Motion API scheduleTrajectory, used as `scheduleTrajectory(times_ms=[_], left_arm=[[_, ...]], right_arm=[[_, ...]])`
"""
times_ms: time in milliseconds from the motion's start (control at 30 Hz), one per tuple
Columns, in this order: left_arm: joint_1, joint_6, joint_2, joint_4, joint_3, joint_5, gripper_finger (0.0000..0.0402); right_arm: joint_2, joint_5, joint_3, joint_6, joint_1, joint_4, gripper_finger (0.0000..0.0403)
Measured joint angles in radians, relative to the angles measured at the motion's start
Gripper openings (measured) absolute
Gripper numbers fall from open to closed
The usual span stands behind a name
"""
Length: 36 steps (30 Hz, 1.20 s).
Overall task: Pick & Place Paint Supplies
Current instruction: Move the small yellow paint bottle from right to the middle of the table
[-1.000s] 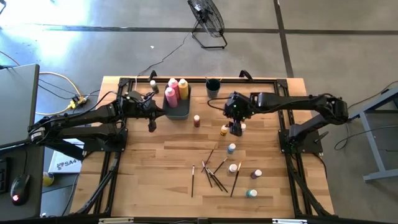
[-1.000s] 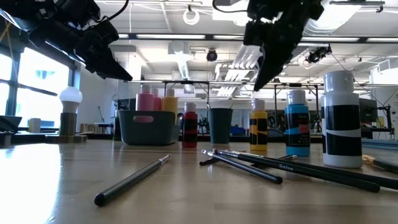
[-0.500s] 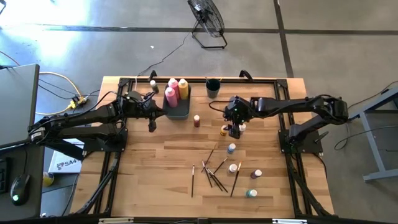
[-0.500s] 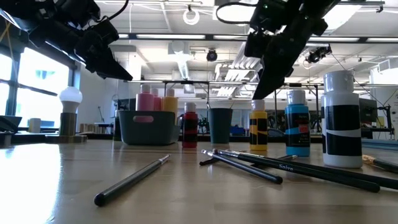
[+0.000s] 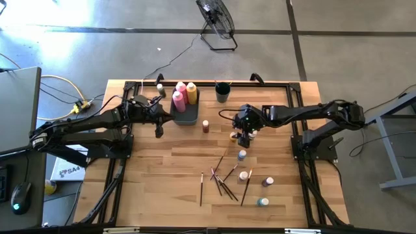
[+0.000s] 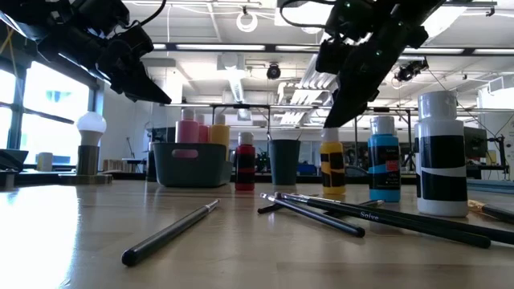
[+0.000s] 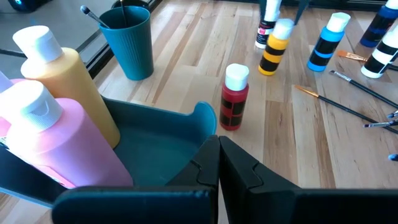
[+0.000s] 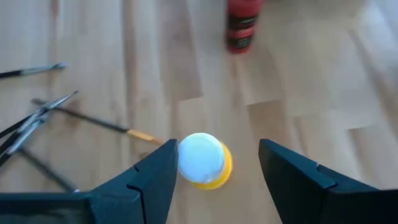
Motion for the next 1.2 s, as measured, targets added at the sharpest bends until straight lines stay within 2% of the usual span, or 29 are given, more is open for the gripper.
scheduleTrajectory(times_ms=[100,267,1200], left_arm=[[0.000,0.000,0.000,0.000,0.000,0.000,0.0000],[0.000,0.000,0.000,0.000,0.000,0.000,0.0000],[0.000,0.000,0.000,0.000,0.000,0.001,0.0000]], right_arm=[[0.000,0.006,0.000,-0.019,-0.014,0.000,0.0219],[0.000,-0.061,0.000,-0.018,-0.030,-0.004,0.0219],[0.002,-0.083,-0.002,0.010,-0.021,-0.026,0.0219]])
